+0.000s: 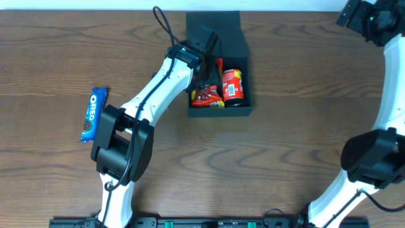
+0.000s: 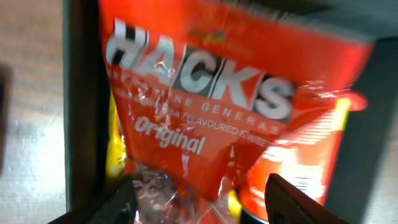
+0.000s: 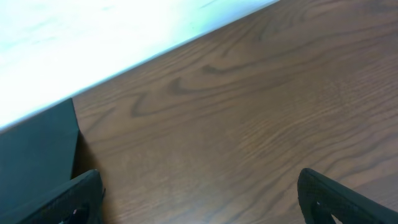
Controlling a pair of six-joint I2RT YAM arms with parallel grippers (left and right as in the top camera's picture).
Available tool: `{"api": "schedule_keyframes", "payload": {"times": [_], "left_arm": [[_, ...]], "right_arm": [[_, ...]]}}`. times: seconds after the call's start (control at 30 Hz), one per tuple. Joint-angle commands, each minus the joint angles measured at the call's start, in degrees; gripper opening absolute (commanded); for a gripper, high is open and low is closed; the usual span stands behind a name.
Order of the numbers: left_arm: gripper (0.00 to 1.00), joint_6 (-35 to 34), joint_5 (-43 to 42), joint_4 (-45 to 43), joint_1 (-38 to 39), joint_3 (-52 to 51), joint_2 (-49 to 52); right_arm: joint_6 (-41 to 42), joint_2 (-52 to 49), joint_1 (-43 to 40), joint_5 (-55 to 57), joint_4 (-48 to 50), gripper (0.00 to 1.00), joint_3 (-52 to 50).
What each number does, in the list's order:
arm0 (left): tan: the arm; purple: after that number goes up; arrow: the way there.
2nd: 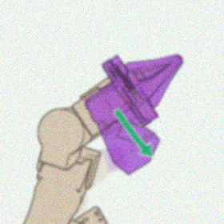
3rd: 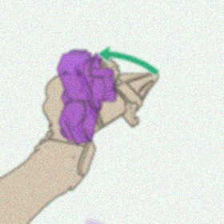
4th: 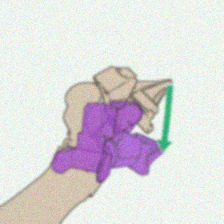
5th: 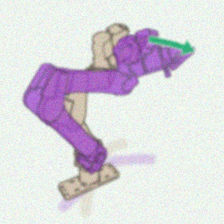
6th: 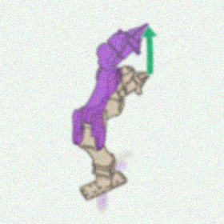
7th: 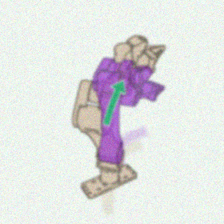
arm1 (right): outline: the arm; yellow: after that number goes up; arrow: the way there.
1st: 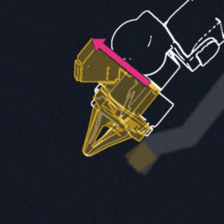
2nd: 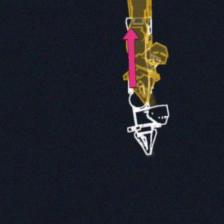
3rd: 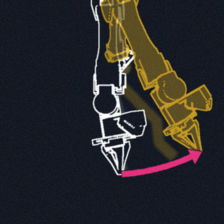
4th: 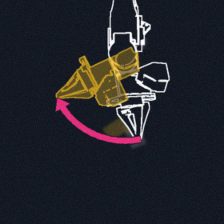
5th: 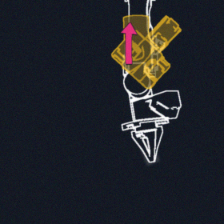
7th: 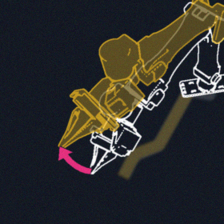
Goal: Pack container
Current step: 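Lower the red Hacks bag into the box and open the left gripper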
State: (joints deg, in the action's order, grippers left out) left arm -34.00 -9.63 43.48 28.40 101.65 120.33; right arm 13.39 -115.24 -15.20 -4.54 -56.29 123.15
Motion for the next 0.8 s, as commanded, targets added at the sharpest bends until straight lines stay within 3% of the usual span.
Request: {"api": "schedule_keyframes", "payload": {"times": [0.0,0.03,0.13,0.23,0.53,0.77], "left_arm": [[0.64,5.8,1.3,-0.2,0.0,5.4,-2.2],[0.59,7.1,1.3,-0.2,0.0,6.4,-2.7],[0.27,8.8,4.5,0.2,0.0,8.1,-3.6],[0.06,8.7,8.9,1.6,0.0,7.9,-3.5],[0.06,8.7,10.7,2.5,0.1,0.2,-3.3],[0.06,8.8,7.8,-2.1,0.1,-5.7,-3.3]], "right_arm": [[-0.6,-0.5,0.0,-0.4,0.0,0.99,-0.2],[-0.6,-0.5,0.0,-0.4,0.0,0.99,-0.2],[-0.6,-0.5,0.0,-0.4,0.0,0.99,-0.2],[-0.6,-0.5,0.0,-0.4,0.0,0.99,-0.2],[-0.5,-0.5,0.0,-0.4,0.0,0.99,-0.2],[-0.5,-0.5,0.0,-0.4,-0.1,0.99,-0.2]]}}
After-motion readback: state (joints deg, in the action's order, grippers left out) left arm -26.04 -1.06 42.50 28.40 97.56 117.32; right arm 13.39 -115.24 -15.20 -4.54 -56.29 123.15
